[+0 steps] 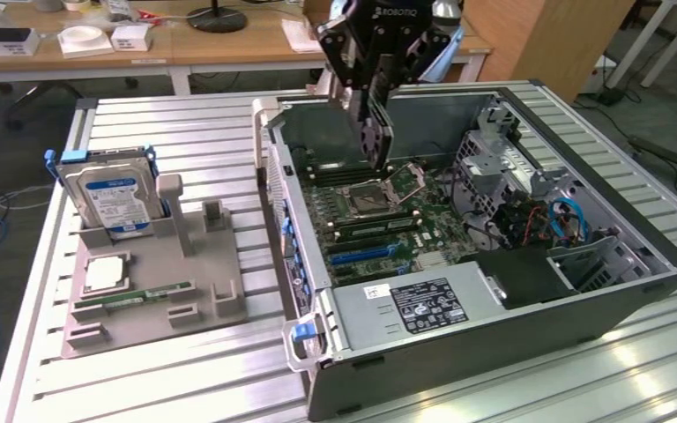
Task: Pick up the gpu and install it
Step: 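Pick up the gpu and move the gpu toward the slot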
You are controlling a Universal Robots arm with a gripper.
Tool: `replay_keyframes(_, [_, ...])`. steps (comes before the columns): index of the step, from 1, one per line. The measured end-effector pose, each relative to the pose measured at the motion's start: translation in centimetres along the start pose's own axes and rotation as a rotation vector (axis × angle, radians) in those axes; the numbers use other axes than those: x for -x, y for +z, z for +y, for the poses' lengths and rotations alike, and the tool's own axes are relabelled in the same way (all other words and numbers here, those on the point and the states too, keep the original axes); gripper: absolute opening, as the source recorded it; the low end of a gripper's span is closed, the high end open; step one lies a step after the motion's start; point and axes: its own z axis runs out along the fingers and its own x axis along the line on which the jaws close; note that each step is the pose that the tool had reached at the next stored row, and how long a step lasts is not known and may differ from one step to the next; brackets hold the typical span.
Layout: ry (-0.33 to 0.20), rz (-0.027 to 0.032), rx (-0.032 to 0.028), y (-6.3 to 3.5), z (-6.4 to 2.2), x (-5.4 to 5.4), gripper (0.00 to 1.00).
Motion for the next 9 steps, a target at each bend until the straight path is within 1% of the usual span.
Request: replay_keyframes(9, [0.0, 0.0, 0.0, -0.03, -0.04, 1.8, 0.26])
